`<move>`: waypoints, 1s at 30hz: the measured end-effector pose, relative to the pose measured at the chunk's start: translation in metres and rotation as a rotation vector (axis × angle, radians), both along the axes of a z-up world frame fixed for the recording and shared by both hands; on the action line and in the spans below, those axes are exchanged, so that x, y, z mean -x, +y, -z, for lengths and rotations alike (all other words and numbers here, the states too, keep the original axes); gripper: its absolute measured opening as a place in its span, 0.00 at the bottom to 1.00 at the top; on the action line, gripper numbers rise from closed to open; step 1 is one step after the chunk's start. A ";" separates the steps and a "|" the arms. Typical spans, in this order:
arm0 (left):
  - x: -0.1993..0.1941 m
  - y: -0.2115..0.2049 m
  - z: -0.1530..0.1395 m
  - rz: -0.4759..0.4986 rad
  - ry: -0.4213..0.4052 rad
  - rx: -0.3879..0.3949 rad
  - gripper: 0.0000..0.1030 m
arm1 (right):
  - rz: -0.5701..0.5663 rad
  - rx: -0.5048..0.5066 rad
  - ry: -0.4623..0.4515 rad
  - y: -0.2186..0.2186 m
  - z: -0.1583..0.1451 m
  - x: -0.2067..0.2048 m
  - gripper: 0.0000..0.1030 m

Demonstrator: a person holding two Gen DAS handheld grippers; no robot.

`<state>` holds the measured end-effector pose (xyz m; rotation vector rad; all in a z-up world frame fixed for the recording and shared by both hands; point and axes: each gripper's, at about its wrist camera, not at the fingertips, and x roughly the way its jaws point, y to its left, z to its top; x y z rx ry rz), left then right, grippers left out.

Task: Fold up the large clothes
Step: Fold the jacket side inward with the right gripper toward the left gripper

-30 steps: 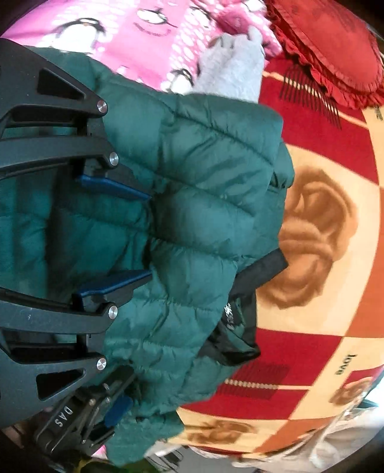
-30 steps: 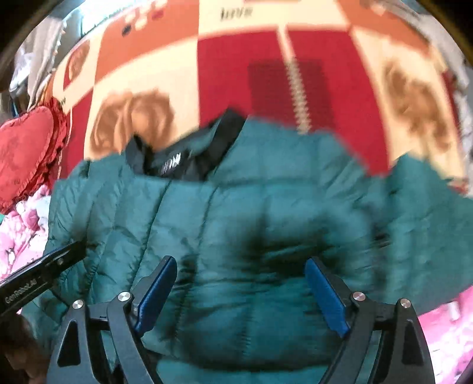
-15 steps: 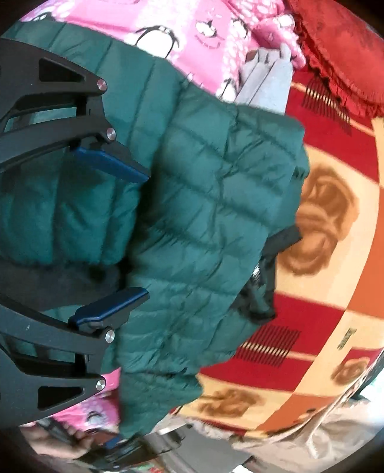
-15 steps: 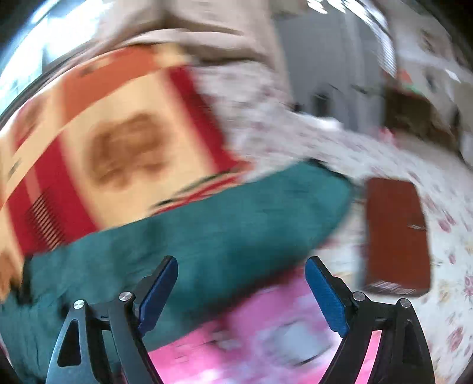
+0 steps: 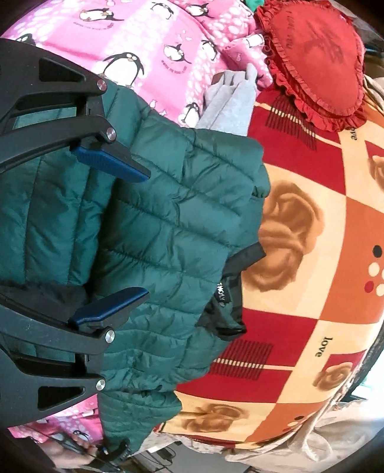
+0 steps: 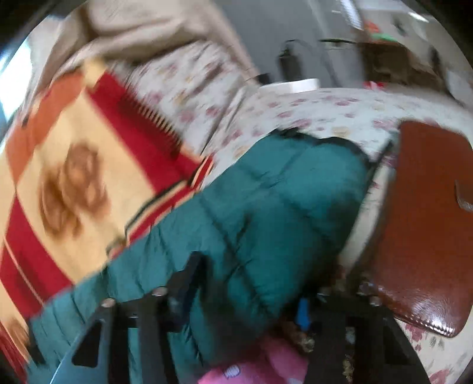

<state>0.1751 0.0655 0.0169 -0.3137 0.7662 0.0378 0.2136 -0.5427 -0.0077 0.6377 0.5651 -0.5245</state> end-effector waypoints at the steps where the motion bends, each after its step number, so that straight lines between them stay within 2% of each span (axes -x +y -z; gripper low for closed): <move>1: -0.001 0.001 0.002 0.003 0.010 0.006 0.72 | -0.001 -0.023 -0.025 -0.002 -0.001 0.002 0.32; 2: -0.002 0.000 0.003 0.003 0.014 0.009 0.72 | -0.014 -0.034 -0.037 -0.003 -0.003 0.003 0.23; 3: -0.002 0.001 0.003 -0.001 0.018 0.010 0.72 | -0.034 -0.027 -0.035 -0.002 -0.006 0.003 0.19; 5: -0.002 0.003 0.003 -0.011 0.017 0.012 0.71 | -0.086 0.047 -0.031 0.008 -0.019 0.006 0.11; 7: -0.002 0.005 0.004 -0.023 0.018 0.008 0.72 | -0.126 0.089 -0.050 0.021 -0.033 0.007 0.09; 12: -0.005 0.020 0.010 -0.080 0.031 0.009 0.72 | -0.273 0.185 -0.092 0.091 -0.059 0.006 0.08; 17: -0.013 0.040 0.025 -0.148 0.066 -0.015 0.71 | -0.385 0.169 -0.118 0.172 -0.050 -0.001 0.08; 21: -0.019 0.051 0.036 -0.200 0.093 -0.039 0.71 | -0.467 0.136 -0.085 0.251 -0.022 -0.013 0.08; 24: -0.021 0.050 0.039 -0.187 0.102 -0.041 0.71 | -0.517 0.097 -0.085 0.298 -0.006 -0.017 0.08; 29: -0.028 0.043 0.045 -0.154 0.121 -0.073 0.71 | -0.768 0.232 -0.118 0.397 -0.008 -0.019 0.08; 30: -0.031 0.042 0.046 -0.148 0.128 -0.077 0.71 | -0.849 0.262 -0.135 0.416 -0.010 -0.019 0.08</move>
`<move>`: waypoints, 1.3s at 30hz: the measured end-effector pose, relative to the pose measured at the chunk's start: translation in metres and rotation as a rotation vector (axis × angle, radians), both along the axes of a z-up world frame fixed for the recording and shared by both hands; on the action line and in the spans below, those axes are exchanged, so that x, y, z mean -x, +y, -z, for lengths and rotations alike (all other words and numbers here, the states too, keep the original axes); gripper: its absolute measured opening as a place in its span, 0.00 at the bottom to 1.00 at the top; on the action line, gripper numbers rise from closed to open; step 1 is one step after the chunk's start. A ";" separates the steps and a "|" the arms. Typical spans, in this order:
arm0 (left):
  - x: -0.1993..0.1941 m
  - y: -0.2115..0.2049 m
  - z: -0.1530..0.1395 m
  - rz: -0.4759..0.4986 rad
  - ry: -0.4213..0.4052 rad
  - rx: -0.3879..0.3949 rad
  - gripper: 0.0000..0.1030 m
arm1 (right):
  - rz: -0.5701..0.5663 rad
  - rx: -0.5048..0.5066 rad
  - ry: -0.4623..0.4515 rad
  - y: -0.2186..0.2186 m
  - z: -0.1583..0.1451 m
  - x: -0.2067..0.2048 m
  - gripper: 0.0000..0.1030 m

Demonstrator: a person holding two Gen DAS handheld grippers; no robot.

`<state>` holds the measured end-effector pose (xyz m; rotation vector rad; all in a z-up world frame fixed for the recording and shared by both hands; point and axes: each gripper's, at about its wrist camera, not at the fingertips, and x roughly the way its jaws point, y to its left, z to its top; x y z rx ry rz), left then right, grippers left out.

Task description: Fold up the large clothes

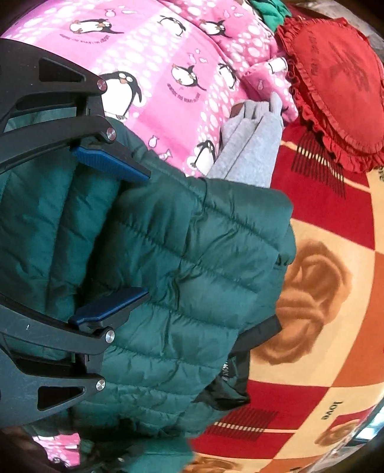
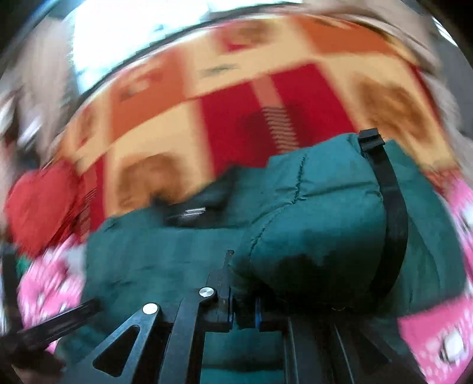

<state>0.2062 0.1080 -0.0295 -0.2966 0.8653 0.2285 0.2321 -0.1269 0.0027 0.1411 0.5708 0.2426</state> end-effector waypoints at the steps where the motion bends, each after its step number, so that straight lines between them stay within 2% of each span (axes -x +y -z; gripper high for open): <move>1: -0.004 -0.001 0.002 0.010 0.011 -0.003 0.71 | -0.062 0.014 -0.009 0.012 0.000 0.001 0.08; 4: -0.010 -0.003 0.007 0.014 0.041 -0.024 0.71 | -0.201 0.083 0.014 0.046 0.016 -0.003 0.08; 6: -0.012 -0.006 0.010 0.021 0.051 -0.042 0.71 | -0.222 0.109 0.078 0.052 0.030 -0.011 0.09; 9: -0.014 -0.010 0.011 0.037 0.057 -0.069 0.71 | -0.256 0.051 0.112 0.046 0.037 -0.018 0.18; 10: -0.014 -0.011 0.011 0.039 0.055 -0.073 0.71 | -0.266 0.029 0.115 0.043 0.038 -0.020 0.27; 11: -0.014 -0.011 0.010 0.041 0.053 -0.074 0.71 | -0.274 0.016 0.115 0.042 0.039 -0.019 0.38; 14: -0.013 -0.012 0.009 0.046 0.042 -0.077 0.71 | -0.290 0.003 0.108 0.040 0.039 -0.013 0.51; 20: -0.009 -0.013 0.004 0.082 0.002 -0.048 0.71 | -0.318 0.036 0.058 0.032 0.024 0.014 0.58; 23: -0.004 -0.010 -0.001 0.097 -0.034 0.005 0.71 | -0.325 0.064 0.024 0.024 0.014 0.029 0.62; 26: 0.005 0.003 -0.009 0.064 -0.091 0.063 0.71 | -0.295 0.079 0.013 0.014 0.013 0.032 0.64; 31: 0.018 0.022 -0.019 -0.010 -0.193 0.166 0.71 | -0.220 0.036 0.021 -0.016 0.009 0.029 0.64; 33: 0.016 0.018 -0.019 0.023 -0.204 0.204 0.71 | -0.189 0.040 0.008 -0.027 0.004 0.030 0.64; 35: 0.007 0.005 -0.017 0.103 -0.196 0.231 0.71 | -0.161 0.047 -0.009 -0.038 0.000 0.034 0.64; 37: -0.002 -0.008 -0.015 0.167 -0.177 0.220 0.71 | -0.104 0.069 -0.037 -0.049 -0.007 0.037 0.64; 39: -0.011 -0.021 -0.011 0.224 -0.157 0.191 0.71 | 0.011 0.093 -0.057 -0.071 -0.012 0.042 0.64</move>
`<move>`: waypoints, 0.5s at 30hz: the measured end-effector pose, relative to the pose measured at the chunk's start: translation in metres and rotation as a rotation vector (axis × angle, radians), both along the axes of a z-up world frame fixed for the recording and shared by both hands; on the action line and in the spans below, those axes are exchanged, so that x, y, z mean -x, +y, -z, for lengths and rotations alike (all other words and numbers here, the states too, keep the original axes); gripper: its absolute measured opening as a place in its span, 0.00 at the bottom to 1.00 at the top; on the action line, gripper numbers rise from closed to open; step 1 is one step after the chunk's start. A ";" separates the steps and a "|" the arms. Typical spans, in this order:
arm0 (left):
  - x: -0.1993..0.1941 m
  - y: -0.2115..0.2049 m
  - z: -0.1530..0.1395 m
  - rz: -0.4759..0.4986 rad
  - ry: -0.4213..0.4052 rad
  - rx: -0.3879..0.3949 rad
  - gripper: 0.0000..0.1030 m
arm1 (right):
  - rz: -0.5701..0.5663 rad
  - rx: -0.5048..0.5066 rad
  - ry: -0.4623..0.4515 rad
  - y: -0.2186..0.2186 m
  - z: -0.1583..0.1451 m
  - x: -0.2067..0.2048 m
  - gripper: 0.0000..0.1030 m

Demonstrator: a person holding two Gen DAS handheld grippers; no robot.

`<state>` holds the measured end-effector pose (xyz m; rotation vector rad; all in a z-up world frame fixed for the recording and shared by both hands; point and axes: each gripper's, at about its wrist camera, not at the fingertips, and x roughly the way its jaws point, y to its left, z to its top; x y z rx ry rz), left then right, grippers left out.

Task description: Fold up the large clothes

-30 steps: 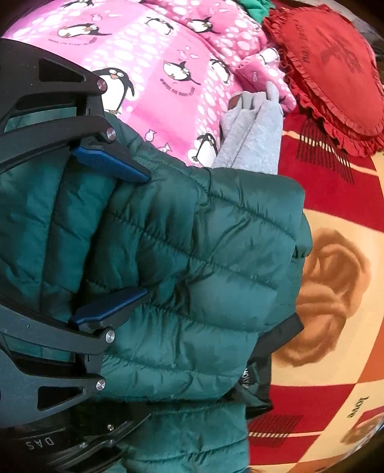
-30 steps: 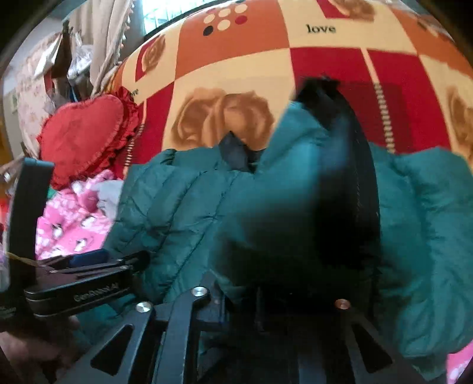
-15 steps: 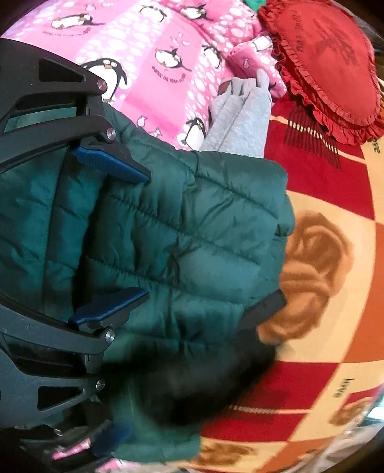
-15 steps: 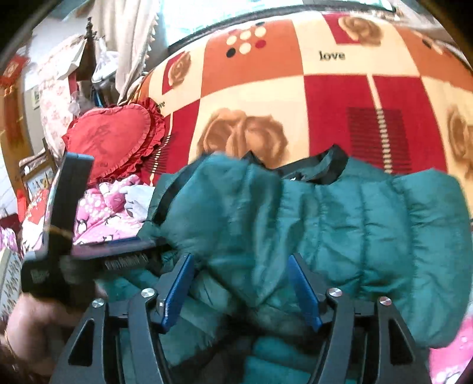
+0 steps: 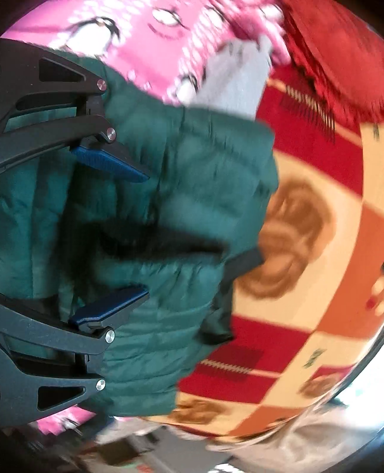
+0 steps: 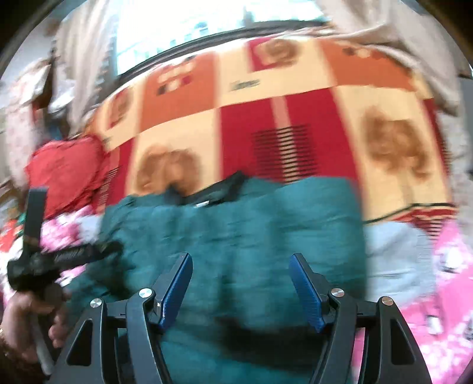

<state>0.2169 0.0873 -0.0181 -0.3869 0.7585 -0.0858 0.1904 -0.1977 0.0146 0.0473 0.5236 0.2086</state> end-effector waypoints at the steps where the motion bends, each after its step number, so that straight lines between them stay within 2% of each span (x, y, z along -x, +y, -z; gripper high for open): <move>1: -0.004 -0.007 0.002 0.036 0.015 -0.015 0.72 | 0.044 -0.002 -0.003 -0.009 -0.001 0.001 0.64; 3: -0.007 -0.016 0.006 0.068 0.034 -0.043 0.72 | 0.176 -0.025 0.005 -0.038 0.000 0.002 0.64; 6: -0.009 -0.023 0.009 0.086 0.031 -0.064 0.71 | 0.339 -0.125 0.075 -0.082 0.011 0.000 0.64; 7: -0.010 -0.023 0.010 0.087 0.028 -0.061 0.62 | 0.391 -0.172 0.104 -0.095 0.015 0.000 0.64; 8: -0.012 -0.023 0.012 0.095 0.031 -0.051 0.44 | 0.443 -0.240 0.134 -0.111 0.022 0.001 0.64; 10: -0.013 -0.024 0.013 0.115 0.038 -0.033 0.25 | 0.498 -0.306 0.165 -0.126 0.028 0.004 0.64; 12: -0.007 -0.024 0.005 0.099 0.002 -0.053 0.21 | 0.534 -0.343 0.187 -0.135 0.034 0.007 0.64; 15: 0.009 -0.009 -0.018 0.031 -0.090 -0.038 0.20 | 0.547 -0.321 0.195 -0.135 0.033 0.007 0.64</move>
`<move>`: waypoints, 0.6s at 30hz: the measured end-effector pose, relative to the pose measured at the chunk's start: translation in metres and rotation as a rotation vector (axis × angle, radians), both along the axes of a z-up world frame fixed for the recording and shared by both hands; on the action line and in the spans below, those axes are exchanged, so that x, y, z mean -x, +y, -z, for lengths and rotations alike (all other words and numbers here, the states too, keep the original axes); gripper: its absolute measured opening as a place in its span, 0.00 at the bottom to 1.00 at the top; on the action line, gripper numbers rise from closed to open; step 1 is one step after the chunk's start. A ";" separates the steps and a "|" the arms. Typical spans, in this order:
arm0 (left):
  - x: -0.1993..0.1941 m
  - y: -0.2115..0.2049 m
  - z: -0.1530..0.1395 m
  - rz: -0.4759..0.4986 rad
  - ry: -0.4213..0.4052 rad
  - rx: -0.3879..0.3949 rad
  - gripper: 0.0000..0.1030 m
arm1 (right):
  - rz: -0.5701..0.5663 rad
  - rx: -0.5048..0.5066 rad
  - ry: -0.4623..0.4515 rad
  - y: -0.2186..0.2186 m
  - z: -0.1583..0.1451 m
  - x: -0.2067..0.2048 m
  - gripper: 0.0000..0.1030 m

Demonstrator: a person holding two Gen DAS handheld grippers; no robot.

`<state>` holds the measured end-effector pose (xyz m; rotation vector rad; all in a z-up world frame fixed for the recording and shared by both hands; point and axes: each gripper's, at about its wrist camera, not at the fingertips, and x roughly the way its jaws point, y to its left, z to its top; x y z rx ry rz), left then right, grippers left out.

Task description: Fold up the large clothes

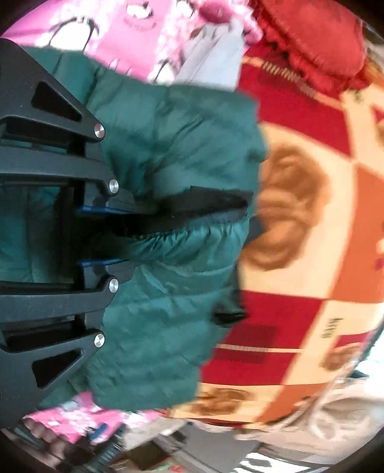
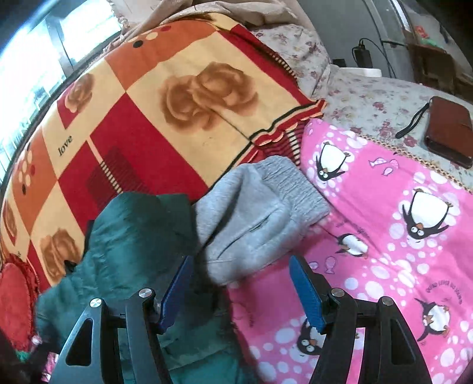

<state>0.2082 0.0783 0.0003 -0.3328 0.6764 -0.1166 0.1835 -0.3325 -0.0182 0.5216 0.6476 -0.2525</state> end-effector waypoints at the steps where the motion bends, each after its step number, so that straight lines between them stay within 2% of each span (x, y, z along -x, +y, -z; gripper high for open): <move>1: 0.004 0.006 -0.007 -0.024 -0.023 0.013 0.20 | -0.004 0.010 0.003 0.002 -0.001 0.001 0.64; 3: 0.015 0.026 -0.019 -0.101 -0.068 0.043 0.20 | -0.007 0.022 0.003 0.005 -0.002 0.001 0.64; 5: 0.021 0.045 -0.022 -0.165 -0.075 0.062 0.20 | -0.013 0.034 0.005 0.007 -0.004 -0.002 0.64; 7: 0.016 0.053 -0.011 -0.205 -0.011 0.036 0.20 | -0.018 0.050 0.011 0.009 -0.002 -0.005 0.64; 10: 0.001 0.055 0.014 -0.204 0.126 0.050 0.22 | -0.042 0.068 0.017 0.015 -0.001 -0.009 0.64; 12: -0.002 0.054 0.018 -0.201 0.164 0.059 0.24 | -0.071 0.082 -0.005 0.022 -0.005 -0.009 0.64; 13: -0.001 0.054 0.016 -0.200 0.157 0.054 0.24 | -0.086 0.088 -0.019 0.025 -0.007 -0.009 0.64; 16: 0.010 0.057 -0.001 -0.272 0.082 0.034 0.37 | -0.216 0.156 -0.094 0.050 -0.021 -0.014 0.62; 17: 0.016 0.060 -0.007 -0.314 0.051 0.021 0.38 | -0.276 0.195 -0.112 0.064 -0.025 -0.016 0.51; 18: 0.024 0.061 -0.014 -0.377 0.015 -0.002 0.38 | -0.344 0.224 -0.123 0.078 -0.027 -0.020 0.47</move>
